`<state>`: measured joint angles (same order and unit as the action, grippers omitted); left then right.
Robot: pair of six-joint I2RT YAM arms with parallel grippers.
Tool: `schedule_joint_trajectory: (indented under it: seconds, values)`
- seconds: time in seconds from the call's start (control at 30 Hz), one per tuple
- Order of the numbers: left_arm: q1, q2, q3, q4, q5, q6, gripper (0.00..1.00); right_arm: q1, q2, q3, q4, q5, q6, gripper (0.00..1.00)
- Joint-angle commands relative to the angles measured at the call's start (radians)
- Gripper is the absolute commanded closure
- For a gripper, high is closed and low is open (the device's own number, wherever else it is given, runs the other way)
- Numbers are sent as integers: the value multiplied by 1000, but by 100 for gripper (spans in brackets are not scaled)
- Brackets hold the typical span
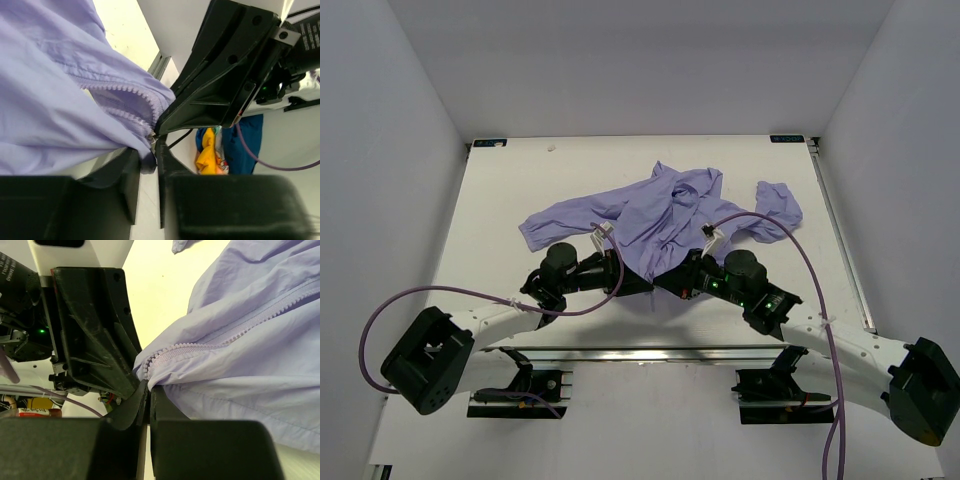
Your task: Zip up the jacket
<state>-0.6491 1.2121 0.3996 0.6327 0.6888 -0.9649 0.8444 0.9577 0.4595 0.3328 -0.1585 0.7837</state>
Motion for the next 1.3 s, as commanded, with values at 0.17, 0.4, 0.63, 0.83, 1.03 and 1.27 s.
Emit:
schedule_joint_trajectory:
  seconds: [0.17,0.4,0.63,0.83,1.03,1.27]
  values:
    - [2,-42,24,13,15,26,100,-2,-11,-7,63,7,28,100]
    - [0,-74,15,-7,31,87,100,-2,10,11,86,23,29,100]
    - [-14,-114,16,-129,58,205,100,-7,45,102,62,129,6,100]
    - [-82,-140,57,-353,31,348,100,-34,116,215,29,143,-41,100]
    - [-103,-157,48,-386,11,350,100,-48,112,226,34,131,-41,100]
    - [-106,-186,68,-470,-124,299,100,-54,90,249,-75,51,-93,100]
